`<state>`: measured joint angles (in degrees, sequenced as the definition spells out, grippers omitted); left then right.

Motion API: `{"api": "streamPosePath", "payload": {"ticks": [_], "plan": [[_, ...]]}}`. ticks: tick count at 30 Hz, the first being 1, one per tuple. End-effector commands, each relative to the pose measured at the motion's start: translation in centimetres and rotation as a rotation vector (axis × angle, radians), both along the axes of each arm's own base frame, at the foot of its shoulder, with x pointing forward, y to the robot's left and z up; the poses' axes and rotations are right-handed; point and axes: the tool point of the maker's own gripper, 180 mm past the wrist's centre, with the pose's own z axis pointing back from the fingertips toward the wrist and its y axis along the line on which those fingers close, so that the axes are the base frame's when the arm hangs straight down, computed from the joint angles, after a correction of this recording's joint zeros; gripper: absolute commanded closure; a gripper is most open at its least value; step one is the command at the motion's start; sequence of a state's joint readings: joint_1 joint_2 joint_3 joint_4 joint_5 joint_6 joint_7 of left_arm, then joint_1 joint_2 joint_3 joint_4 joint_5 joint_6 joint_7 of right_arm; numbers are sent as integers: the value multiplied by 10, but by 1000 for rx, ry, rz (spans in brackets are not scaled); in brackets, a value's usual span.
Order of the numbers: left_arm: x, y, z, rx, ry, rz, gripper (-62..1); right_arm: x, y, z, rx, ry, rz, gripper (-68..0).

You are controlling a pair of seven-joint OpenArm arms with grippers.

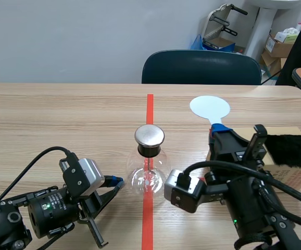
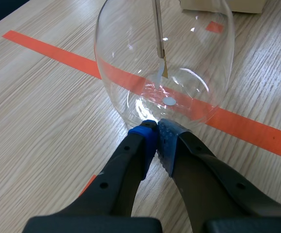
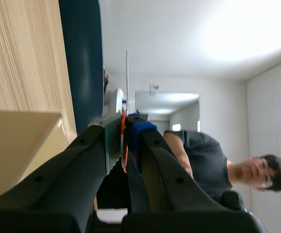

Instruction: Do the electroscope experiment

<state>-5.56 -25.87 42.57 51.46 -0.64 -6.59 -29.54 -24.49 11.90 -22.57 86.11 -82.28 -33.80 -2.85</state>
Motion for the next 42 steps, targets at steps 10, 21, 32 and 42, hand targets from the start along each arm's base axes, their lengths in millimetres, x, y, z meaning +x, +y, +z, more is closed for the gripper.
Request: {"api": "streamPosePath", "payload": {"ticks": [10,21,32,42], "plan": [[3,-5,8,-28,-18,-1,-34,-15,40,7,-17,-26,253,-17],[3,-5,8,-28,-18,-1,-34,-33,66,5,-31,-20,431,-17],[3,-5,8,-28,-18,-1,-34,-36,70,4,-33,-19,457,-17],[3,-5,8,-28,-18,-1,-34,-35,69,4,-33,-19,450,-17]]}}
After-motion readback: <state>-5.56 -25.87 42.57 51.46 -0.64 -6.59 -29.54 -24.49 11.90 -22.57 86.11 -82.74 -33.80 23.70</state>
